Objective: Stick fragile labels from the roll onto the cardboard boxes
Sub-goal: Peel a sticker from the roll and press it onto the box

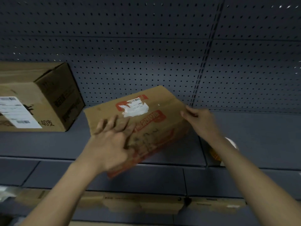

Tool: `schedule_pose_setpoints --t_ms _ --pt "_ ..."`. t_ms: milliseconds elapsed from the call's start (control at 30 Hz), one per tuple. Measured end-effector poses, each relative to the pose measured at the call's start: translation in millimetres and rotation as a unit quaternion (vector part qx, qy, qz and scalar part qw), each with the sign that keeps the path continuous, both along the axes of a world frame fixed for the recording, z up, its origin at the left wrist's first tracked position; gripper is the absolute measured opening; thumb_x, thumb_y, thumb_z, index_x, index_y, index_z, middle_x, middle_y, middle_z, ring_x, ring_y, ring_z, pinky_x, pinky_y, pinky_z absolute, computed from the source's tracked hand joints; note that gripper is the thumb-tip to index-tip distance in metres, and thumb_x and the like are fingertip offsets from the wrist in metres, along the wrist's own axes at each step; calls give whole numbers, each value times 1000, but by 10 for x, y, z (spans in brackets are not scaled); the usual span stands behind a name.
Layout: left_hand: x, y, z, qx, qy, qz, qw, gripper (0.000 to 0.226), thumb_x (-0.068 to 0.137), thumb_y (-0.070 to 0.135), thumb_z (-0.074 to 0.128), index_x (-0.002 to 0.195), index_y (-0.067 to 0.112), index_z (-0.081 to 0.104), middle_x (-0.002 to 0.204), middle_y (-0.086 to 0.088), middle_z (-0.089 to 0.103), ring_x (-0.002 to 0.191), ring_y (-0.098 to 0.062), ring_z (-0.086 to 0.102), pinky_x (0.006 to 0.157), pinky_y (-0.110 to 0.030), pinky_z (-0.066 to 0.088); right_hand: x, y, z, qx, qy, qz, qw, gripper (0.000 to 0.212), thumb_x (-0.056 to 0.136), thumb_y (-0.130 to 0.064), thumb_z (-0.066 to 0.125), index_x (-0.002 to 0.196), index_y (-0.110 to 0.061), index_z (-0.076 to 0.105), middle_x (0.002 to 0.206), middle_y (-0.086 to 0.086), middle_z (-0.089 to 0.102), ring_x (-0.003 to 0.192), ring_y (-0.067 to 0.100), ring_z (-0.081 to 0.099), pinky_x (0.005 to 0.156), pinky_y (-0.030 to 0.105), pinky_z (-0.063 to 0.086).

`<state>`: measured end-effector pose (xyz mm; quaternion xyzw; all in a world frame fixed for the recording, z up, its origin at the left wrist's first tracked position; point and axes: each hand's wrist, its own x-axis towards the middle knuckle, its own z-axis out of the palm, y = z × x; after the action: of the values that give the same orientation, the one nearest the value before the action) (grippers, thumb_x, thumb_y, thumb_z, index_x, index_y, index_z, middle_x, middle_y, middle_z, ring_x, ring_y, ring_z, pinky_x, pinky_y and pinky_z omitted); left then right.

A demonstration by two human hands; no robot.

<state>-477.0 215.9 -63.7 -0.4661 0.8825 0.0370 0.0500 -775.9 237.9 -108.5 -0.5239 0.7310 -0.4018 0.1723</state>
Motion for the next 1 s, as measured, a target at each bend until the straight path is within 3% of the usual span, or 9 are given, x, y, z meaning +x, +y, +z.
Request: schedule_pose_setpoints --t_ms 200,300,433,600,700,767,833,900,1000 --pt "-20 -499 -102 1 65 48 997 74 92 25 43 156 38 9 165 11 5 152 -28 5 122 -49 13 275 444 -112 1 117 -24 993 53 99 -41 53 143 -12 50 116 9 59 104 27 60 86 32 48" --pt "-54 -719 -179 -8 66 24 998 78 88 15 42 156 37 10 166 9 6 152 -29 5 123 -47 8 299 486 -129 5 139 -34 990 53 99 -40 54 145 -14 48 117 9 57 98 25 60 80 27 43" --pt "-83 -788 -205 -32 79 1 996 73 91 18 46 157 31 17 166 2 11 151 -30 7 123 -48 6 307 506 -98 -11 133 -38 990 53 98 -39 56 144 -14 49 110 5 59 90 20 61 81 27 48" --pt "-300 -487 -168 -56 276 -69 957 63 88 11 58 147 23 42 156 -1 34 146 -28 24 113 -54 34 204 743 -33 -64 93 -77 991 39 96 -30 62 133 -16 62 110 -1 65 92 9 63 83 12 49" --pt "-639 -209 -116 -101 355 -156 916 45 86 11 62 132 13 59 134 -9 58 125 -28 53 99 -44 50 5 968 -27 -83 92 -119 985 29 97 -25 62 122 -14 69 114 0 67 95 11 65 87 21 52" --pt "-902 -2 -106 -101 384 -195 897 35 87 16 62 121 13 65 115 -7 67 102 -26 63 83 -39 56 -164 1128 -64 -87 98 -151 980 23 96 -19 64 116 -11 71 110 2 68 94 13 66 85 19 50" --pt "-1163 191 -145 -45 394 -216 892 27 90 22 62 116 17 67 104 -3 69 86 -21 66 69 -37 57 -321 1290 -131 -66 99 -191 974 21 94 -14 66 113 -9 72 107 5 69 91 14 65 82 9 44" --pt "-1424 338 -248 12 386 -236 892 18 93 24 61 108 16 67 94 -2 68 77 -20 64 65 -40 55 -462 1438 -235 -33 86 -219 971 22 92 -10 67 114 -9 72 109 8 70 91 16 66 81 4 41" --pt "-1795 481 -475 66 355 -246 900 18 93 28 59 89 11 63 81 -3 62 72 -20 59 65 -45 50 -606 1609 -407 17 39 -225 973 28 93 -11 67 121 -11 70 115 7 71 102 20 68 91 22 48"
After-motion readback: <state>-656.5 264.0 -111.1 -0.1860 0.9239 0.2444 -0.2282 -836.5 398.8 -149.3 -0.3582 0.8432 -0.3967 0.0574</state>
